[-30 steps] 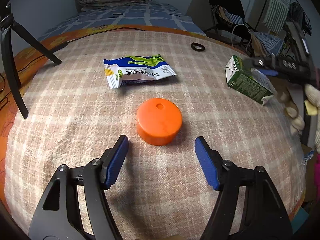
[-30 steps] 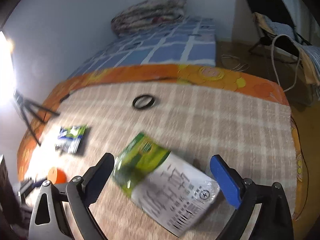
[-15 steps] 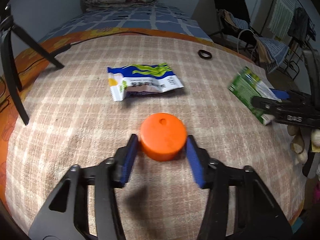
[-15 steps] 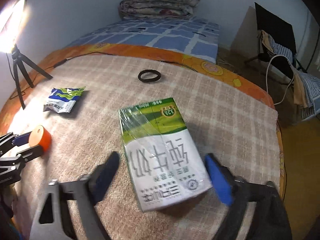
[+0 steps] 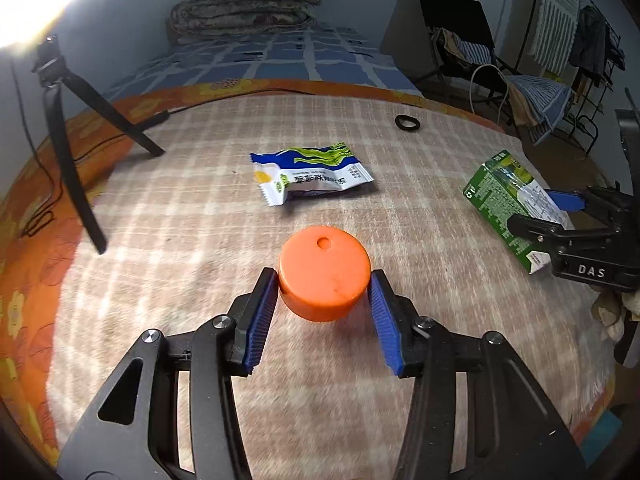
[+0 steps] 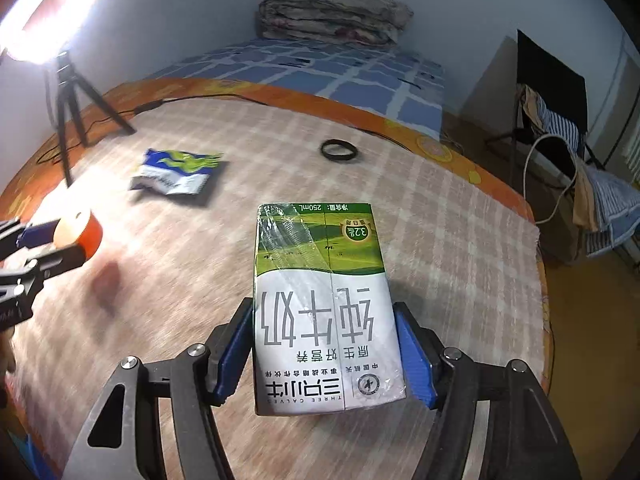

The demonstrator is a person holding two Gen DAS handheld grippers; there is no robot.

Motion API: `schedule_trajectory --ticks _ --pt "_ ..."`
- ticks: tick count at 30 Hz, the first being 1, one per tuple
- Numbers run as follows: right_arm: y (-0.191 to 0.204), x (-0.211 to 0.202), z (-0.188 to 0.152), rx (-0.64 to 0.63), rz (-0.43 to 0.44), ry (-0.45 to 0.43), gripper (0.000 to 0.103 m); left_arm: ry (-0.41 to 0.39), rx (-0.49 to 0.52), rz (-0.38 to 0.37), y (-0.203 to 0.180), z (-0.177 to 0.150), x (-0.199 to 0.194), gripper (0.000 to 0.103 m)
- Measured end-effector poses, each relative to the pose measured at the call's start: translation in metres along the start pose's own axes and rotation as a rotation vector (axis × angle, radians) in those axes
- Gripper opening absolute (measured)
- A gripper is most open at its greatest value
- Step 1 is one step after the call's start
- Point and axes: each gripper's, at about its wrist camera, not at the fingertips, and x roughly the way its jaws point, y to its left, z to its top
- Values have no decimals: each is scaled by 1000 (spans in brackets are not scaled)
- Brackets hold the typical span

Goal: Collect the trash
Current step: 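Grasp the orange lid with left tool while right tool grasps the milk carton, then carry the lid and carton over the blue basket with both tools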

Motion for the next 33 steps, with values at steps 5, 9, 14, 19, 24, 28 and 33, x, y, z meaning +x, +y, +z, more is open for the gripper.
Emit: schedule_trajectory --ticks 5,9,14,19,24,28,33 --pt "15 -36 -13 10 38 -23 69 -15 -9 -15 7 -12 -31 48" --pt "35 -73 -30 2 70 -40 69 -37 -16 -36 8 -22 -60 48" --pt "69 -119 -65 -24 111 -61 69 -57 2 -70 2 -43 -100 48" --pt "97 -155 -106 -31 160 -68 69 -64 35 -96 -8 -73 -133 48" --pt "119 -181 -151 -16 212 -55 69 -42 55 -129 -18 -102 -152 48" --pt "133 -194 -173 -31 221 -54 69 -22 94 -139 -26 -129 -163 48" --pt "150 -200 -198 -48 239 -45 69 12 130 -139 -30 -155 -167 48"
